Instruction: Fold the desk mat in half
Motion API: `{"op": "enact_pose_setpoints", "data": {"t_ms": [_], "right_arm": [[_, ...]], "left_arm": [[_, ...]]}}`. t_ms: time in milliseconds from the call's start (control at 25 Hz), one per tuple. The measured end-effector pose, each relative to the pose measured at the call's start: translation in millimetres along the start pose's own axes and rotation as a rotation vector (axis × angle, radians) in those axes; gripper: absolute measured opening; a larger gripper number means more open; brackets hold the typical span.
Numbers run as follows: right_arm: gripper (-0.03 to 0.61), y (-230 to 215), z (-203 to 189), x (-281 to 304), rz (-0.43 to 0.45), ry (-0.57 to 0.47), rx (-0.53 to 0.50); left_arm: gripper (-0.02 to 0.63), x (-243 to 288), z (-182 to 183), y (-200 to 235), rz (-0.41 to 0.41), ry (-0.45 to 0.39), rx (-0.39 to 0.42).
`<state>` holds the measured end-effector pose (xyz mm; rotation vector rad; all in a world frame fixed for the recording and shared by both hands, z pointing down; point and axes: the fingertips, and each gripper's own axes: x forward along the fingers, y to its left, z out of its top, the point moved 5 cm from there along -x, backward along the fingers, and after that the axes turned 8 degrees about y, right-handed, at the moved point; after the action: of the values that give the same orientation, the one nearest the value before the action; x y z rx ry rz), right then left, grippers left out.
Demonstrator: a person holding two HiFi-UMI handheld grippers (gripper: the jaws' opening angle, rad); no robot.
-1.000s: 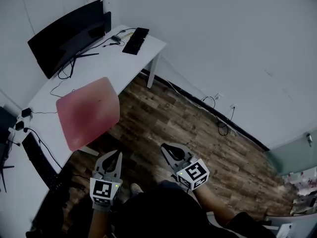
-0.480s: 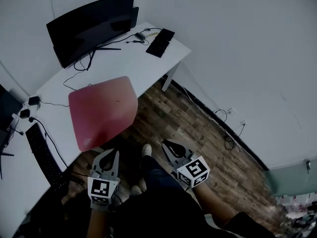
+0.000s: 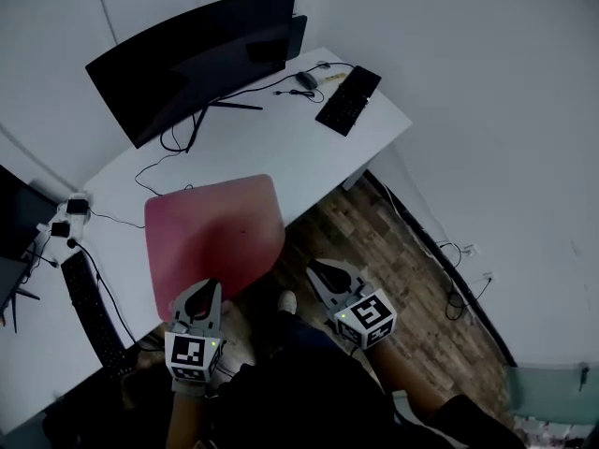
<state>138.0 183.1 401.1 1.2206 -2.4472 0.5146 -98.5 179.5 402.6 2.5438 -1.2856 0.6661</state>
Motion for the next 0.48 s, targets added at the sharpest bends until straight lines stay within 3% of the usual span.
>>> {"op": "enact_pose_setpoints", "data": {"t_ms": [280, 480], "right_arm": [[0.026, -77, 26, 64, 0.112, 0.059, -0.024], [0.026, -106, 38, 108, 0.169, 0.11, -0.056]], "left_arm": [[0.011, 68, 27, 35, 0.115, 0.057, -0.063], [0.011, 93, 19, 57, 0.165, 0.121, -0.097]]}}
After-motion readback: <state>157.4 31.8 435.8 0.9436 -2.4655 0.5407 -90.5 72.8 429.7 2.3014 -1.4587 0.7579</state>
